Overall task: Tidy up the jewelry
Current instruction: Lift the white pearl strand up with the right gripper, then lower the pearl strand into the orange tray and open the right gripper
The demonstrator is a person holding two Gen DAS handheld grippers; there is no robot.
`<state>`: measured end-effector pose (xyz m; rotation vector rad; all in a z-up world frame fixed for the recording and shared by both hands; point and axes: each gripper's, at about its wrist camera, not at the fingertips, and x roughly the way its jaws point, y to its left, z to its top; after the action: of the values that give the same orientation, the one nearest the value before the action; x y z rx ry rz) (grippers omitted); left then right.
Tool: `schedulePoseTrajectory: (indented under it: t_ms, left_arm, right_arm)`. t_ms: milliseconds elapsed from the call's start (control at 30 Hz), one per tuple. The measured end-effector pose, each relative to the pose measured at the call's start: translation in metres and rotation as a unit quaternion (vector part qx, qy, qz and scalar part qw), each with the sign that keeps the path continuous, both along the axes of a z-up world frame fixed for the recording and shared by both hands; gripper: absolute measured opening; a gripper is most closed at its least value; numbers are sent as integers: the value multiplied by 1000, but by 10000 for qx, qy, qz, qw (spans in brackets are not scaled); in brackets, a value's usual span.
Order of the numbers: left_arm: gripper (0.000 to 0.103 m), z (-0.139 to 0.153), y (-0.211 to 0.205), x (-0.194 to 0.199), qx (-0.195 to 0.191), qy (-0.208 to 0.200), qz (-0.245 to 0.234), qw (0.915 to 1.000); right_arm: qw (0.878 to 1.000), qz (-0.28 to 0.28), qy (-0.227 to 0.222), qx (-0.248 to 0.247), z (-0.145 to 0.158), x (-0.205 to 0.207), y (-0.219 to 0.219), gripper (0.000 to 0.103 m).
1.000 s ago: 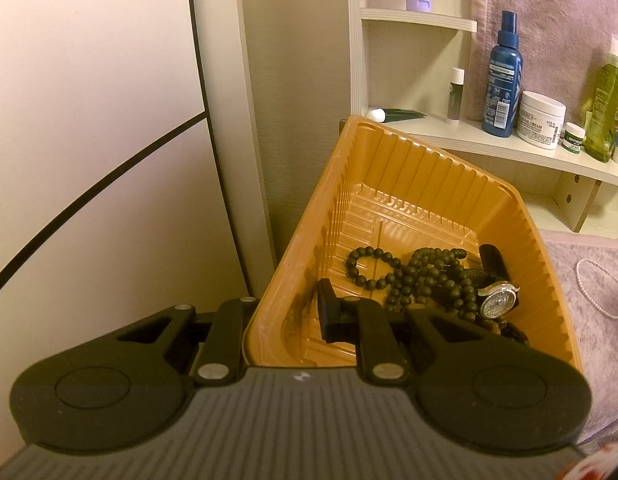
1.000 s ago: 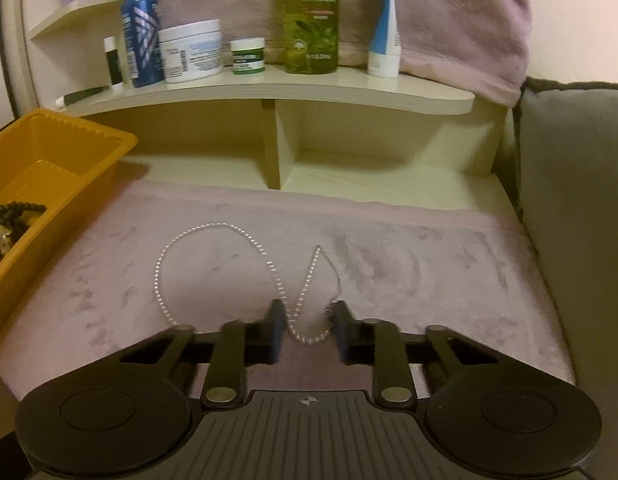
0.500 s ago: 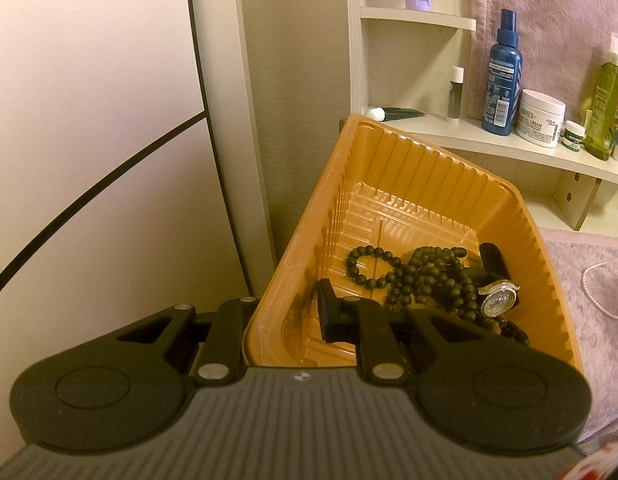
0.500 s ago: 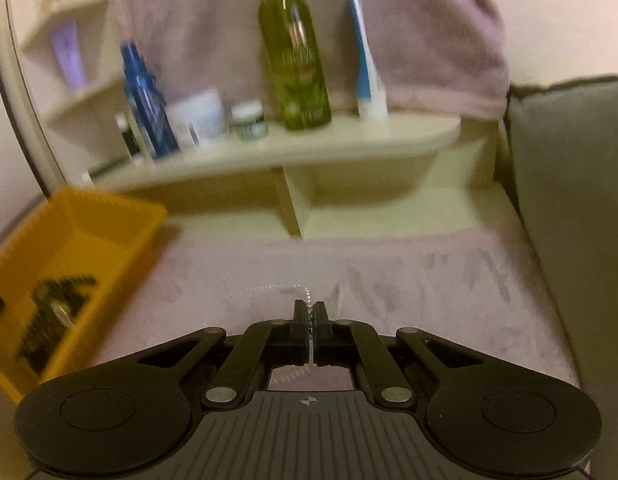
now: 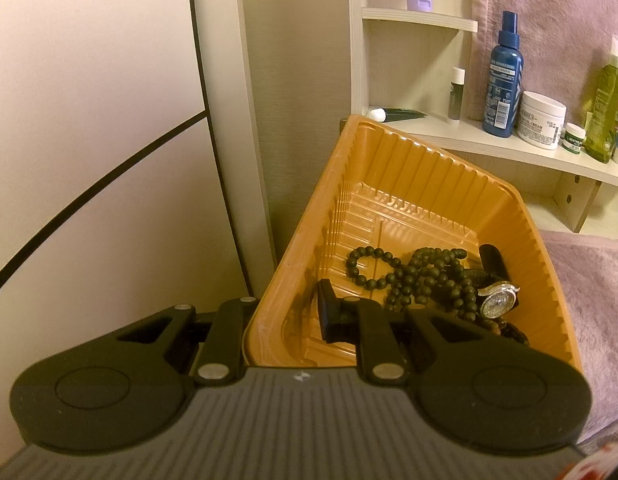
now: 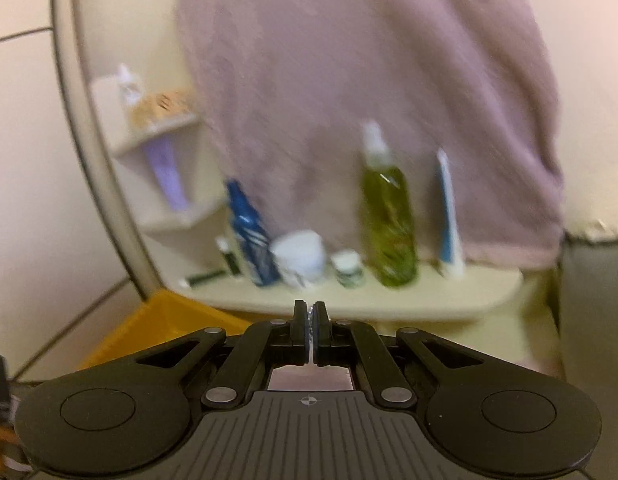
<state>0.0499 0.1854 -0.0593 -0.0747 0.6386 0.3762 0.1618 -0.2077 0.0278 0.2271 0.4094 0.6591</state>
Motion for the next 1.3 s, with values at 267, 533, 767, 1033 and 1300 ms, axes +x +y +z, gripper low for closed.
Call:
schedulePoseTrajectory:
  t_ms: [267, 533, 767, 1033, 1300]
  left_arm:
    - [16, 0, 1, 0, -25, -13, 6, 10000]
    - [16, 1, 1, 0, -40, -15, 11, 10000]
    - [16, 1, 1, 0, -51, -16, 12, 10000]
    - [16, 1, 1, -1, -50, -19, 11, 10000]
    - [16, 2, 1, -1, -52, -16, 13, 10000]
  right_arm:
    - [9948, 835, -281, 509, 39, -11, 41, 2]
    - [9824, 1624, -311, 867, 51, -9, 97, 2]
    - [9769, 2009, 260, 682, 16, 2, 145, 2]
    - [9703, 2107, 1154, 297, -47, 11, 171, 2]
    - [9672, 2219, 1166, 402, -50, 9, 174, 2]
